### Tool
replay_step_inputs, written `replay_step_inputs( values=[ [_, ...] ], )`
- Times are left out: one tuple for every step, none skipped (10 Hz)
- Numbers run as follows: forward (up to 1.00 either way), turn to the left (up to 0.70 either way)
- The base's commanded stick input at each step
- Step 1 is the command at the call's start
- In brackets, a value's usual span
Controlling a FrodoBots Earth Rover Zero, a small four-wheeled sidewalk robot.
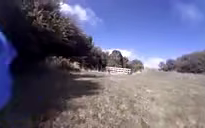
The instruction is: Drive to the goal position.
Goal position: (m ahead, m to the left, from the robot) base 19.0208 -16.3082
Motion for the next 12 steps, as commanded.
replay_step_inputs(
  values=[
    [0.7,-0.02],
    [0.7,-0.01],
    [0.7,-0.04],
    [0.7,-0.06],
    [0.7,-0.08],
    [0.7,-0.1],
    [0.7,0.0],
    [0.7,0.0],
    [0.7,-0.01],
    [0.7,-0.08],
    [0.7,-0.15],
    [0.7,-0.22]
  ],
)
